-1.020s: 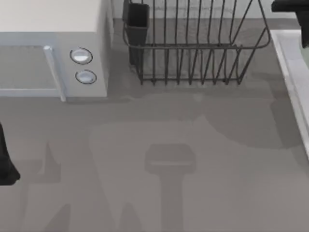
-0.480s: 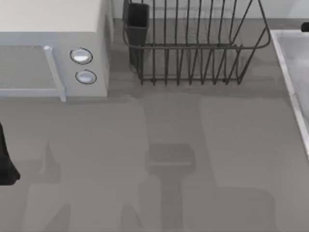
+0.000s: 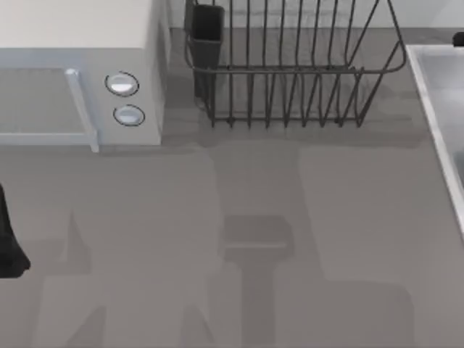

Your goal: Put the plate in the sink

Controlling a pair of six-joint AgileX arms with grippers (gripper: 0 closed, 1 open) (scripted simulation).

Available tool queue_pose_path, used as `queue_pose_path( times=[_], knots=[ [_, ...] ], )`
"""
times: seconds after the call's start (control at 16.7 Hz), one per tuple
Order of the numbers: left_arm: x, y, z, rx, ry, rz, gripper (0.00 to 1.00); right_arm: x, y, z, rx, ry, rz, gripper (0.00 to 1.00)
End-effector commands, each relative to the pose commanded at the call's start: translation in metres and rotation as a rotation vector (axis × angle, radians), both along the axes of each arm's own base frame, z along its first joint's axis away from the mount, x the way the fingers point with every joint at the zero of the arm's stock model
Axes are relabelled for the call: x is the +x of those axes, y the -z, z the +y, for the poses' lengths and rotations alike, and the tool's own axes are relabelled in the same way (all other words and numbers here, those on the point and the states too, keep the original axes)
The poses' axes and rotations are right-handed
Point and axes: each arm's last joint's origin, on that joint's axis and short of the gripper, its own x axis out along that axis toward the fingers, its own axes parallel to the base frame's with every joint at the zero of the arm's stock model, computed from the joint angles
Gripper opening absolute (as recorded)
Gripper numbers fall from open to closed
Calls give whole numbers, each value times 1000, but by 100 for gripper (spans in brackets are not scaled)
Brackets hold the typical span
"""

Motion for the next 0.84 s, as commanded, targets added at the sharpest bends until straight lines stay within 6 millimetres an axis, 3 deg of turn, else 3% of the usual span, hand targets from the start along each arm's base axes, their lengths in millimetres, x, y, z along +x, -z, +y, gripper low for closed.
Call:
queue_pose_path(
  times=[0.48,0.84],
  knots=[
    [0,0,0,0,0,0,100,0,0,0,0,0,0,98],
    [0,0,0,0,0,0,100,0,0,0,0,0,0,100]
  ],
)
